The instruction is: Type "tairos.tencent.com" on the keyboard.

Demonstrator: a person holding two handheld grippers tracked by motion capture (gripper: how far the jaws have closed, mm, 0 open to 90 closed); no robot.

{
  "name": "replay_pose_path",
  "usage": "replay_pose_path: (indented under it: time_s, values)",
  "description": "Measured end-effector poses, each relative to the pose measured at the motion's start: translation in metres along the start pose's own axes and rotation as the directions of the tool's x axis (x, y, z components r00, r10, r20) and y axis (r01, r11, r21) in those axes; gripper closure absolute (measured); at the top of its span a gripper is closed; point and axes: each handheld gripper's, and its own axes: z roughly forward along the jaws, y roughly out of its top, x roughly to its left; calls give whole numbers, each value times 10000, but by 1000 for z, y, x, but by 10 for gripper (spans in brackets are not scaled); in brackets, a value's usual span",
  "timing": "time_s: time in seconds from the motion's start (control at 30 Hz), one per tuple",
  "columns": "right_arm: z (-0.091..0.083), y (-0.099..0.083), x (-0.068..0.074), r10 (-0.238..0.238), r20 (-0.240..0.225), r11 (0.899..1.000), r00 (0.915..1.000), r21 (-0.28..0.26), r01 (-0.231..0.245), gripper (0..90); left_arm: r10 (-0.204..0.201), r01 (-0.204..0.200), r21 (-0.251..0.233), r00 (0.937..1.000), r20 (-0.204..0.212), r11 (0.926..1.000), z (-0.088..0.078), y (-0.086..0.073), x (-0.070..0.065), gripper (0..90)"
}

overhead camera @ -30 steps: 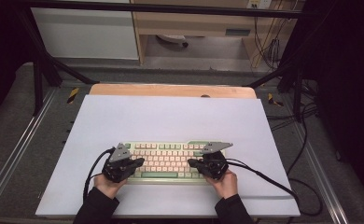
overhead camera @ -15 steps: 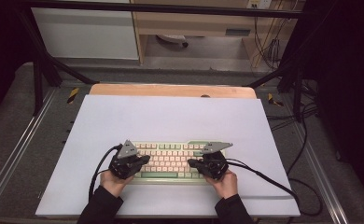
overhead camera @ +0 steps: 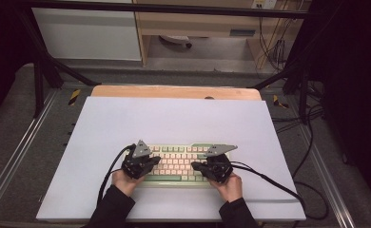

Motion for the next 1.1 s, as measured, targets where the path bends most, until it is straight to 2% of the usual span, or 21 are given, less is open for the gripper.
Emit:
replay_pose_path:
  time_s: [0.23,0.77,1.1]
  values:
    - [-1,0,0,-6,-7,10000,10000,-1,6,900,-91,93,152,9999,-95,9998,9,0,2,900]
    - [-1,0,0,-33,9,10000,10000,3,33,900,-53,56,309,9999,-99,9995,15,-3,2,900]
    - [-1,0,0,-28,10,10000,10000,-1,28,900,33,-33,-12,10000,-7,10000,2,-1,1,900]
